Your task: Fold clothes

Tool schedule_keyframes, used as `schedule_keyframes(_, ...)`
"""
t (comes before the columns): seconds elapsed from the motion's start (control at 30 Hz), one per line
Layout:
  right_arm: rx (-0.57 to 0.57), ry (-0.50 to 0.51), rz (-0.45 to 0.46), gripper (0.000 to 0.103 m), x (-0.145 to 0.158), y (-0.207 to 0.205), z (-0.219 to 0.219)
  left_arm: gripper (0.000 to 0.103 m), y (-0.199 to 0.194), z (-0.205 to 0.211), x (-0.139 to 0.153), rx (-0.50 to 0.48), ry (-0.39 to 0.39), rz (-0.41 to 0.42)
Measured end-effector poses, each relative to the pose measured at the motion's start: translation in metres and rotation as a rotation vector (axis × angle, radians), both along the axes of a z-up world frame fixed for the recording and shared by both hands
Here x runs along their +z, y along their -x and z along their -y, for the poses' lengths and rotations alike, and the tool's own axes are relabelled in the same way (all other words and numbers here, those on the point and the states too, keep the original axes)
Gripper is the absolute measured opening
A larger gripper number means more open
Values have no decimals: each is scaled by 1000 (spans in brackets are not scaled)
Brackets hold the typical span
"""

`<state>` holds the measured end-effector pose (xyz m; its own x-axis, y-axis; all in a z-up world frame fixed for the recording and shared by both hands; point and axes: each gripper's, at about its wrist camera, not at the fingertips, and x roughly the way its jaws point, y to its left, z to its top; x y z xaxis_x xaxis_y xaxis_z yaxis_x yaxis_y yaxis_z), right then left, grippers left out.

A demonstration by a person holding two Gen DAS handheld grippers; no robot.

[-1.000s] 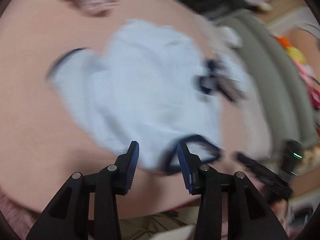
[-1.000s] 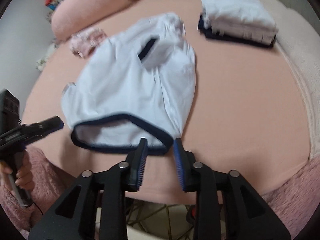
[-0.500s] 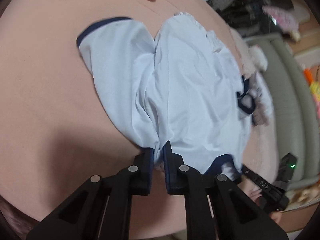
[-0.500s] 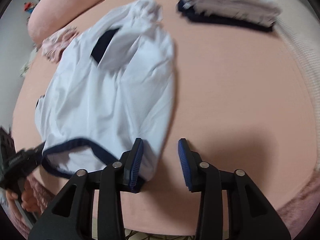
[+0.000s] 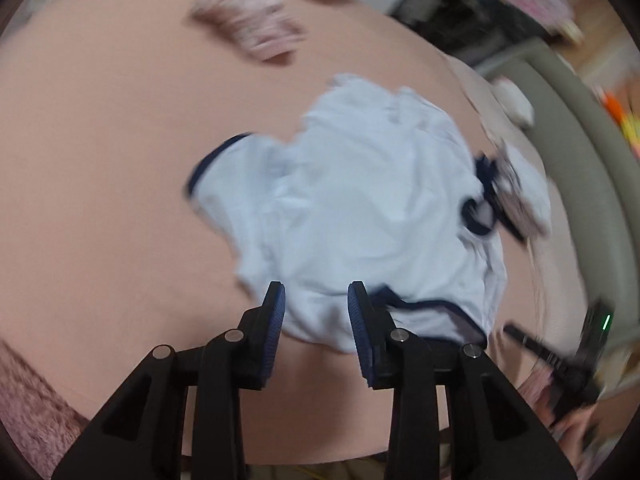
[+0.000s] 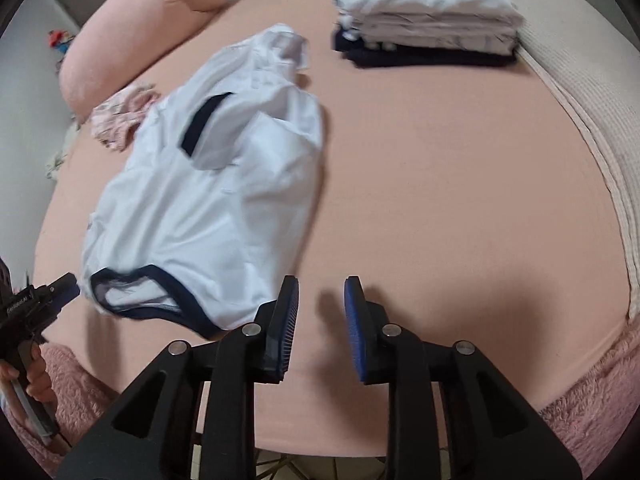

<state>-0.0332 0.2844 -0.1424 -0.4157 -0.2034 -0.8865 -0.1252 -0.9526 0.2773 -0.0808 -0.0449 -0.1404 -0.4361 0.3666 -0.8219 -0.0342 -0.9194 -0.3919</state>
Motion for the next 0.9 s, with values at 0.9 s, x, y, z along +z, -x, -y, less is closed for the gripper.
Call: schedule_keyframes(0.9, 137, -86, 74, 10, -23, -31, 58, 6, -41, -41, -38, -132, 157, 181)
